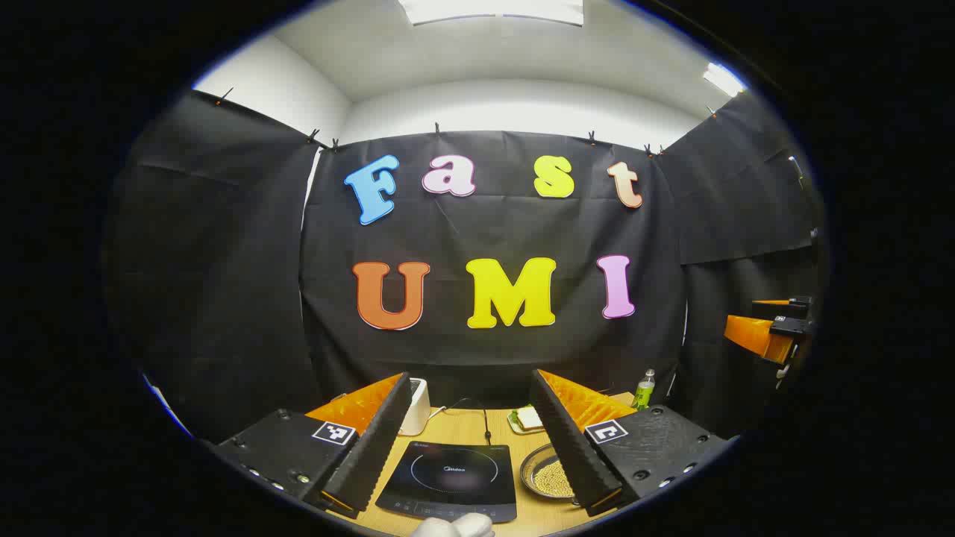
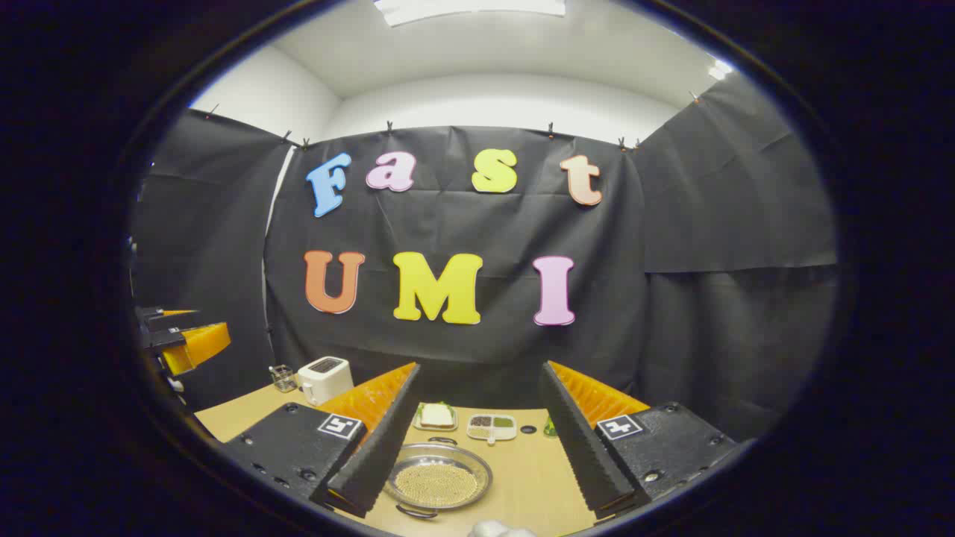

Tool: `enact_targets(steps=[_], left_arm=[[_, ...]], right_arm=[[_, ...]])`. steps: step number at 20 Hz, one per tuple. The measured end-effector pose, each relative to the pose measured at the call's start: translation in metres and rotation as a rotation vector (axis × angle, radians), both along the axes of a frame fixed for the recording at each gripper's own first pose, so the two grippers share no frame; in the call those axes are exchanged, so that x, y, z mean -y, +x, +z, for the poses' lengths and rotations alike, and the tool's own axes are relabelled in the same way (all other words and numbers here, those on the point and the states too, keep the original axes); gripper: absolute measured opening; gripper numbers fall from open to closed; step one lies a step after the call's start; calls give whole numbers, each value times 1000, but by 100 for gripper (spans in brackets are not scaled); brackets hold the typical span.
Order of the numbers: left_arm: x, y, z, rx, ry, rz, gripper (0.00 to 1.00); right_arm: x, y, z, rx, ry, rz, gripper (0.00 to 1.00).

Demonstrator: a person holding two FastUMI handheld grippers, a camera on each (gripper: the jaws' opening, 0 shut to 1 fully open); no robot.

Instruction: First push the handle of the pot to place it horizontally, then grasp the pot with both hands and set it on the induction cooktop.

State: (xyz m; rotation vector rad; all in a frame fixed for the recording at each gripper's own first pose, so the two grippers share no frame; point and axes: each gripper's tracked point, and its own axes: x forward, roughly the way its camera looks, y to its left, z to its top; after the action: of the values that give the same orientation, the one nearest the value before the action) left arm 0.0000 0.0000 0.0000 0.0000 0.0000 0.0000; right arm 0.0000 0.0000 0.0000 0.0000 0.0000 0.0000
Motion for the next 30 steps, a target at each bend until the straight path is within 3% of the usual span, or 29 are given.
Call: enact_targets(steps=[8, 9, 12, 13, 14, 16, 17, 18, 19, 20, 21, 22, 24, 29, 30], left_arm=[[2, 8, -1, -1, 8, -22, 96], [1, 9, -2, 0, 8, -23, 88], [1, 12, -4, -4, 4, -26, 88], [1, 13, -3, -4, 3, -26, 96], [0, 15, -3, -3, 2, -26, 88], [-2, 15, -5, -2, 8, -24, 88], [-4, 15, -5, -3, 14, -21, 88], [-5, 16, -6, -3, 16, -19, 96], [-5, 17, -8, -5, 13, -20, 88], [-6, 17, -8, -5, 10, -20, 88], [-8, 17, -9, -6, 8, -16, 88], [-9, 17, -10, -7, 4, -14, 88], [-11, 18, -11, -12, -1, -10, 88], [-19, 19, -20, -21, -4, 10, 88], [-21, 19, -22, -26, -9, 14, 96]], right_arm=[[10, 3, -6, -16, 6, -50, 99], [11, 3, -5, -15, 10, -52, 98], [10, 5, -2, 1, 42, -53, 99], [6, 7, -4, -6, 50, -48, 98], [5, 8, -9, -15, 55, -38, 98], [-3, 9, -10, -23, 65, -9, 99], [-8, 10, -9, -29, 70, 3, 93], [-8, 12, -12, -38, 71, 3, 78], [-7, 14, -15, -52, 67, -4, 62], [-11, 14, -17, -61, 72, 13, 47], [-21, 16, -19, -79, 81, 42, 39], [-28, 18, -27, -102, 87, 64, 22], [-45, 21, -40, -154, 116, 143, 7], [-78, 36, -93, -299, 150, 244, 4], [-86, 38, -105, -323, 142, 256, 0]])
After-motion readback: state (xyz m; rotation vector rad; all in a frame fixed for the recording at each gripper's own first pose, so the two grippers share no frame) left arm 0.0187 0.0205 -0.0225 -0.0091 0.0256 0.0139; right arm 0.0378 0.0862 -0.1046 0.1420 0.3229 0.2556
